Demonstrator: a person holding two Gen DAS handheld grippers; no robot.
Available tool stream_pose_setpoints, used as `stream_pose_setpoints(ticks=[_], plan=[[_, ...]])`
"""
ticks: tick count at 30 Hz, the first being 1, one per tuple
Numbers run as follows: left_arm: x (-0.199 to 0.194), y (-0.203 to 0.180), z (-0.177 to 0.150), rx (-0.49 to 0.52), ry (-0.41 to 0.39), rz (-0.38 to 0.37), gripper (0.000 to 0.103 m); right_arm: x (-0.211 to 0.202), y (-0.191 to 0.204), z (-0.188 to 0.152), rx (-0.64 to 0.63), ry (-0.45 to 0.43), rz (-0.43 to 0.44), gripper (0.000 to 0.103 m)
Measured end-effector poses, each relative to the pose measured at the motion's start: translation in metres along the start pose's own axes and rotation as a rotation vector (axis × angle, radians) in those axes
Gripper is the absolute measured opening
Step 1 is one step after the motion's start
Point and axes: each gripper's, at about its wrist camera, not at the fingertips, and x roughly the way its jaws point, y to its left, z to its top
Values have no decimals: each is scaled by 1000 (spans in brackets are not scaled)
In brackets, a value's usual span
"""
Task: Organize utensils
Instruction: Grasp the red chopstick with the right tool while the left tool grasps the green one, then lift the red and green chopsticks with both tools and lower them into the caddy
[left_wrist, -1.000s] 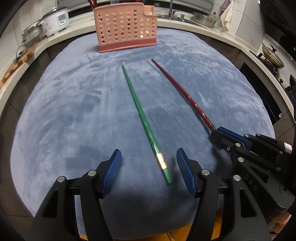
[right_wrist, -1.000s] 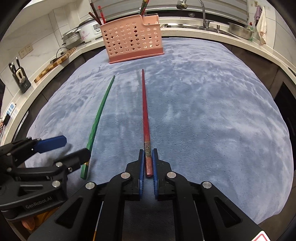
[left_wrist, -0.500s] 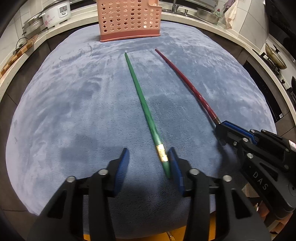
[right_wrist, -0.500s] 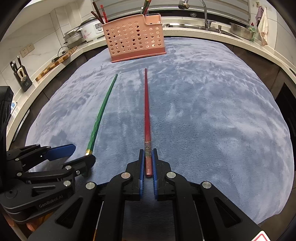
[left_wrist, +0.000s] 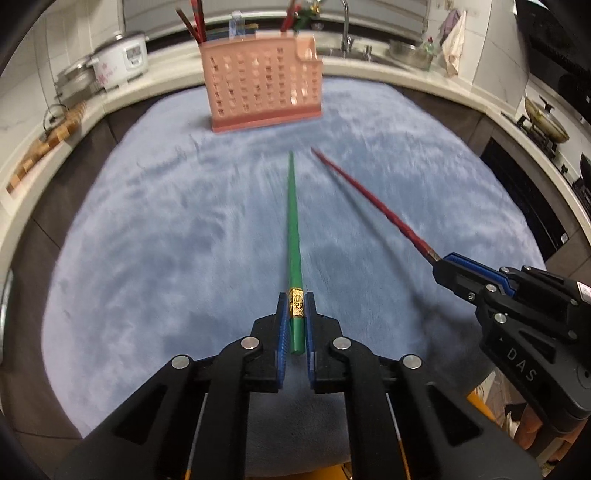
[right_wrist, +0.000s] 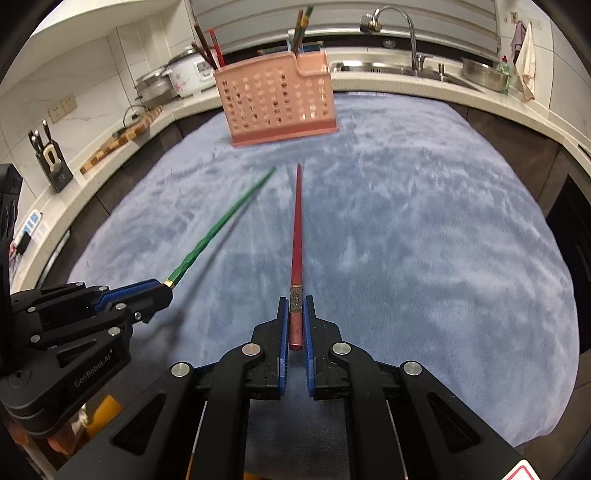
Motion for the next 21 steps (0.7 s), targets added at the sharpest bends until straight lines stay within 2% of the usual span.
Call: stream_pose_setpoints(ticks=[11, 21], plan=[[-33, 5, 51, 2, -136, 23, 7, -42, 6, 62, -21, -161, 13, 7], [-55, 8, 95, 2, -244, 34, 7, -58, 10, 108, -29, -258, 24, 7]])
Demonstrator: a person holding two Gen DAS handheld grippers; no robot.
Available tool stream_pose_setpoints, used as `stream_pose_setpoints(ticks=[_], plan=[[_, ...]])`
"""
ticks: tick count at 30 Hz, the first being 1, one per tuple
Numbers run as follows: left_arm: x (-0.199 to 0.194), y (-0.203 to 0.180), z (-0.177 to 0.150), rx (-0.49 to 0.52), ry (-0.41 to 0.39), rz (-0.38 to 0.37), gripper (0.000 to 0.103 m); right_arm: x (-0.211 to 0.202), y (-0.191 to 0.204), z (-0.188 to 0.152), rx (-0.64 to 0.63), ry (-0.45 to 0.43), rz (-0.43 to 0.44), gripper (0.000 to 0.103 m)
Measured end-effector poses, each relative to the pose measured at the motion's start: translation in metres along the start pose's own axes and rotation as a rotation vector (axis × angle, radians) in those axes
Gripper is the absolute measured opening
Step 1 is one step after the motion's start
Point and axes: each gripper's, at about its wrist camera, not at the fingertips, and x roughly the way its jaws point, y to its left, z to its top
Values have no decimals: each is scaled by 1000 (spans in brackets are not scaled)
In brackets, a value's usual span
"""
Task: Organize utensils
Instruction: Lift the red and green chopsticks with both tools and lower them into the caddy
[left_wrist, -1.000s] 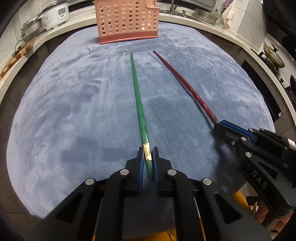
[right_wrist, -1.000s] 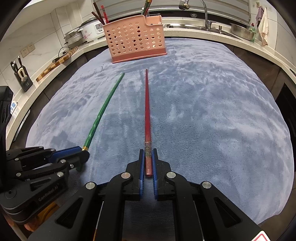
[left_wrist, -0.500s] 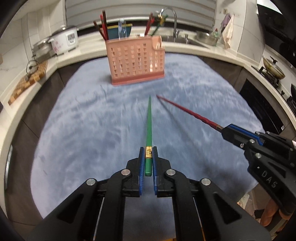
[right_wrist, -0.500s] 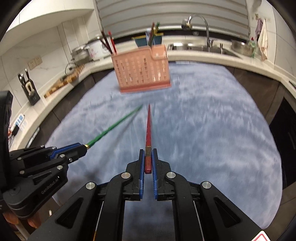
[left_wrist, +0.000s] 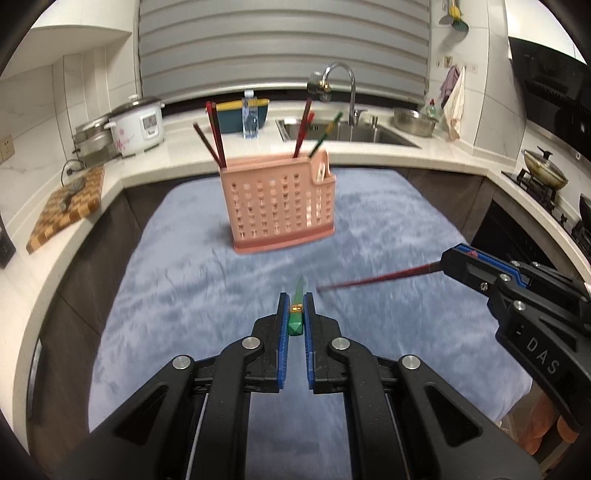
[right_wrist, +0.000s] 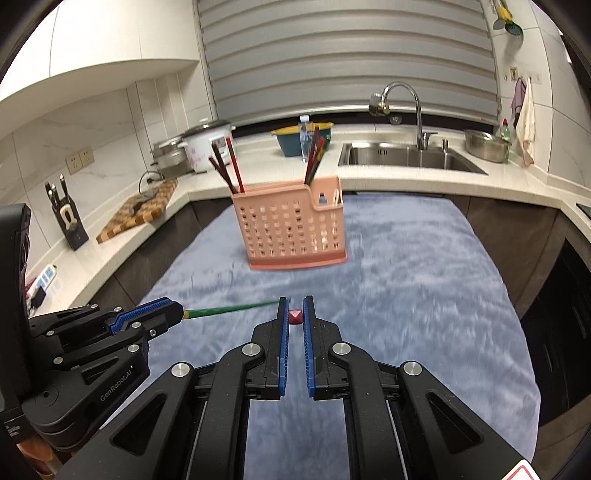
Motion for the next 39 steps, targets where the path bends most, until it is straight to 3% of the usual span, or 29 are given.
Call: stream_pose_setpoints(ticks=[23, 32, 39], plan=[[-12, 34, 104, -54, -175, -6, 7, 10, 9, 86, 2, -123, 59, 7], [-18, 62, 182, -93, -299, 39, 7, 8, 10, 156, -2, -231, 98, 7], [-5, 78, 233, -91, -349, 69, 7, 27, 18, 216, -16, -309, 87, 7]])
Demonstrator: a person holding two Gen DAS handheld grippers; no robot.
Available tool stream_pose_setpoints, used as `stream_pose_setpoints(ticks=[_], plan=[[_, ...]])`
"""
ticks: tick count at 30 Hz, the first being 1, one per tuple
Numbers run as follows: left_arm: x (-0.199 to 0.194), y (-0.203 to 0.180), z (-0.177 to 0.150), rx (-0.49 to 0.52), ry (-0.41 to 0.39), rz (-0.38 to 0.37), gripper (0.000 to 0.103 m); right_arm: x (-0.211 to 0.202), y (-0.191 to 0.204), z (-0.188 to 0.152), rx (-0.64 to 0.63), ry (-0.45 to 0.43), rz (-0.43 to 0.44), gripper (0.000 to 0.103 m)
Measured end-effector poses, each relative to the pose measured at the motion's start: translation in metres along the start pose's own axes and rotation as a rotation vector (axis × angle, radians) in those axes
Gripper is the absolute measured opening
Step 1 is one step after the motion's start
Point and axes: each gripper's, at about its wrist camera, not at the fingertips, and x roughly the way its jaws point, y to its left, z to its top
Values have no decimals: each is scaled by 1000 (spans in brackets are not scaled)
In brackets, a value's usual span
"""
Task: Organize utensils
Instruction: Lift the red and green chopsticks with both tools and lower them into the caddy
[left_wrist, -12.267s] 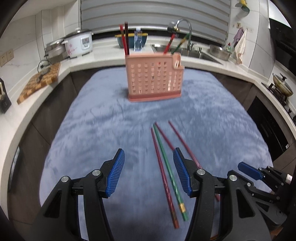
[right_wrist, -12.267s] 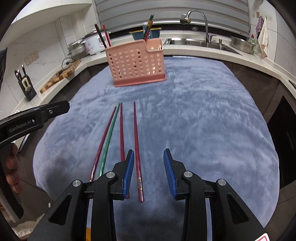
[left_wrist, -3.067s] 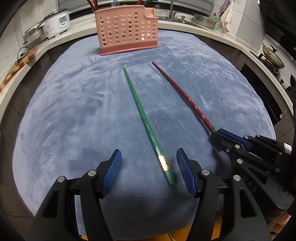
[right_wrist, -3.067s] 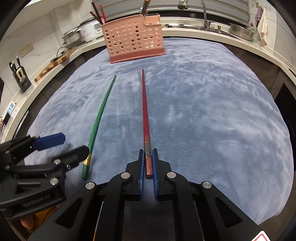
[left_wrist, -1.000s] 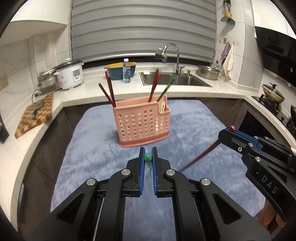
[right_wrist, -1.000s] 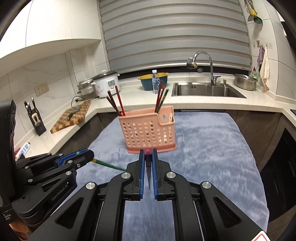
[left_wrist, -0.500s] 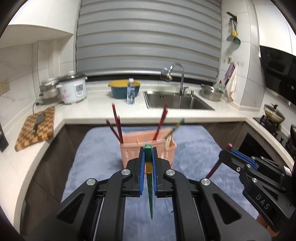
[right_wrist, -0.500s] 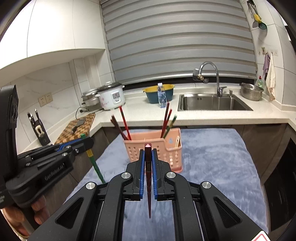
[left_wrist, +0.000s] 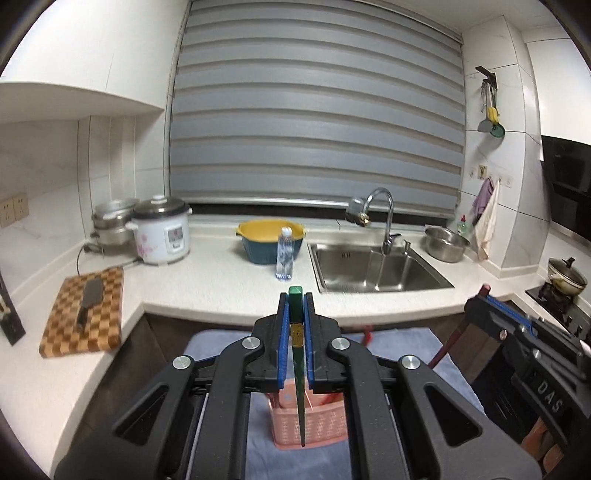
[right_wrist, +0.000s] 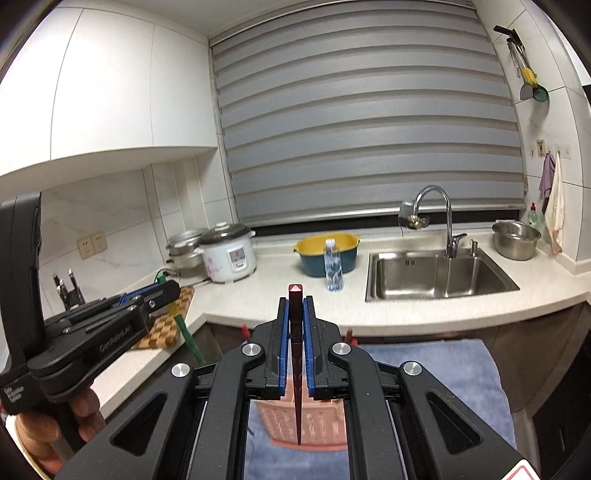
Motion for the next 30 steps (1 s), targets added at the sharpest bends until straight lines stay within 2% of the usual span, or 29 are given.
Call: stream_pose_setpoints(ticks=[5, 9, 18, 28, 29, 30], plan=[[28, 5, 15, -6, -4, 1, 7, 32, -4, 24, 16, -24, -14, 7], [55, 9, 12, -4, 20, 10, 7, 56, -8, 25, 15, -7, -23, 7], [96, 11, -12, -8, 92, 6, 7, 105, -12, -1, -1, 100, -21, 7], [111, 12, -23, -18, 126, 7, 8, 128, -18, -19, 1, 154, -33, 7], [111, 12, -24, -19, 123, 14, 12, 129, -18, -21, -2, 160, -37, 10], [111, 11, -26, -19, 124, 22, 24, 129, -17, -22, -4, 161, -43, 15]])
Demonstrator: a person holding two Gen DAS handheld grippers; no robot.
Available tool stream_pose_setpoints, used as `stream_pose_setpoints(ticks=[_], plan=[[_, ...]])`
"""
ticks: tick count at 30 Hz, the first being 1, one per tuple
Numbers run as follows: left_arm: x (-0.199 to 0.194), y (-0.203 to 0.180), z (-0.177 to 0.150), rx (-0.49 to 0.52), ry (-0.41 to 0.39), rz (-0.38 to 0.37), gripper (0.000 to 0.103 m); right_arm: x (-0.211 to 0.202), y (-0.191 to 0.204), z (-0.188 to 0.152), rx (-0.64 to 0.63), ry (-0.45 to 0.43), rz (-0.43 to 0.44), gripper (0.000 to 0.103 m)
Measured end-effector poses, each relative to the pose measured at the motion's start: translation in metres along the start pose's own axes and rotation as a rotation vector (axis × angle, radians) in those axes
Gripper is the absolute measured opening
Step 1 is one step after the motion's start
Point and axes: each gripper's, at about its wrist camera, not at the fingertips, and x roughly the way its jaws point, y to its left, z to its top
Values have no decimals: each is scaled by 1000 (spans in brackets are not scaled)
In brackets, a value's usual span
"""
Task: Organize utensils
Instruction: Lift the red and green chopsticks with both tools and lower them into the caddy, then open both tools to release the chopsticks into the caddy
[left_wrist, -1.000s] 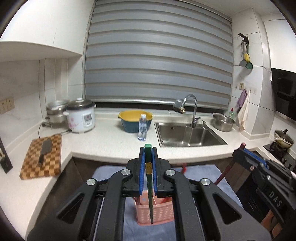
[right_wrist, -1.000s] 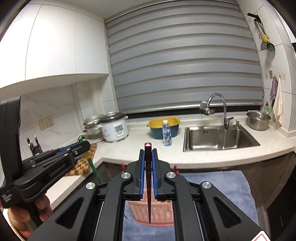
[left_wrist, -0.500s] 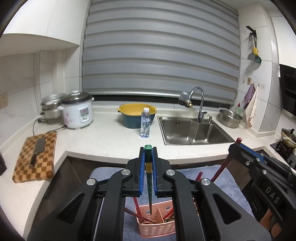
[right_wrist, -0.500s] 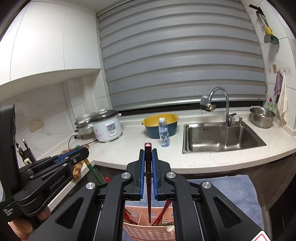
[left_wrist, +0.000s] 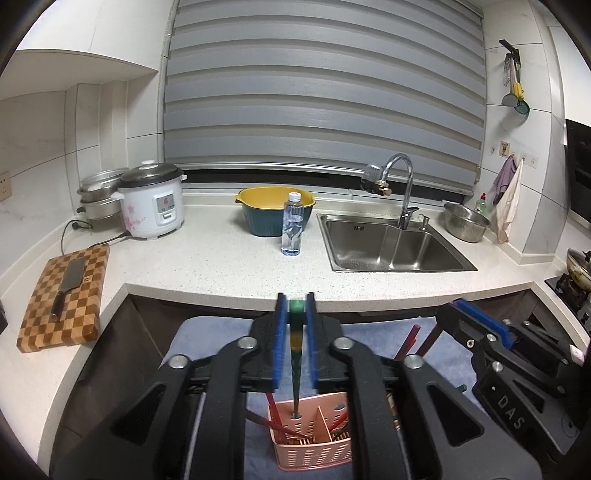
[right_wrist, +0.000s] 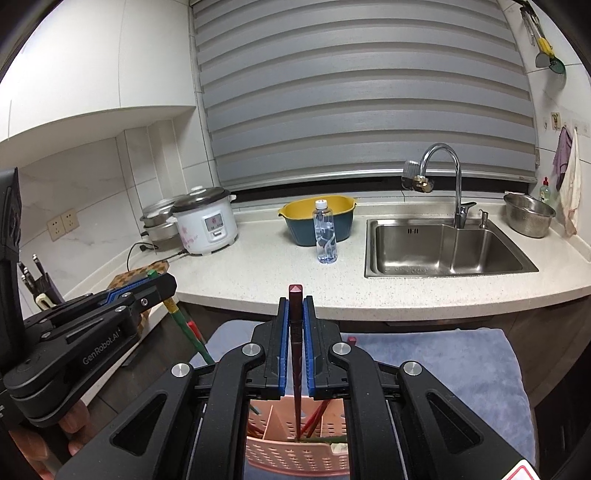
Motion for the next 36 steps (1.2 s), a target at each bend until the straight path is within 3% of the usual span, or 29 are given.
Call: stream_pose_setpoints(ticks=[2, 3, 18, 31, 36], plan=[[-1, 0, -3, -7, -5, 12, 41, -3, -1, -3, 1, -13, -16, 43], [-3, -1, -5, -8, -12, 19, 45, -5, -1, -3, 6, -23, -16, 46], [-25, -14, -22, 24, -5, 24, 54, -35, -5, -23, 7, -16, -27, 54], [-45, -19, -41, 32, 9, 27, 57, -61, -4, -49, 0, 14, -57, 62], [-55, -19, -55, 35, 16, 39, 68, -74, -4, -61, -20, 35, -87, 68]])
